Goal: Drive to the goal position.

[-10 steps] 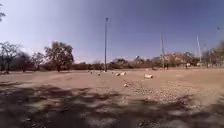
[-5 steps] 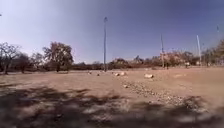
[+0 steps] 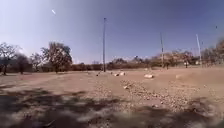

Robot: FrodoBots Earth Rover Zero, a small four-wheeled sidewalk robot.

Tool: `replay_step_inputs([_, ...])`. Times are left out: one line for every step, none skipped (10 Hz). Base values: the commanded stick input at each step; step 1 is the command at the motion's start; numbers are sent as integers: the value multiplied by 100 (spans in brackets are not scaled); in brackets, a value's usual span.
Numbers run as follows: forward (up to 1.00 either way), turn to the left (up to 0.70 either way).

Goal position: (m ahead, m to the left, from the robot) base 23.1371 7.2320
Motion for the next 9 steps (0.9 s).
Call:
replay_step_inputs([50,0])
replay_step_inputs([50,0])
replay_step_inputs([50,5])
replay_step_inputs([50,27])
replay_step_inputs([50,49])
replay_step_inputs([50,29])
replay_step_inputs([50,6])
replay_step_inputs([50,0])
replay_step_inputs([50,0])
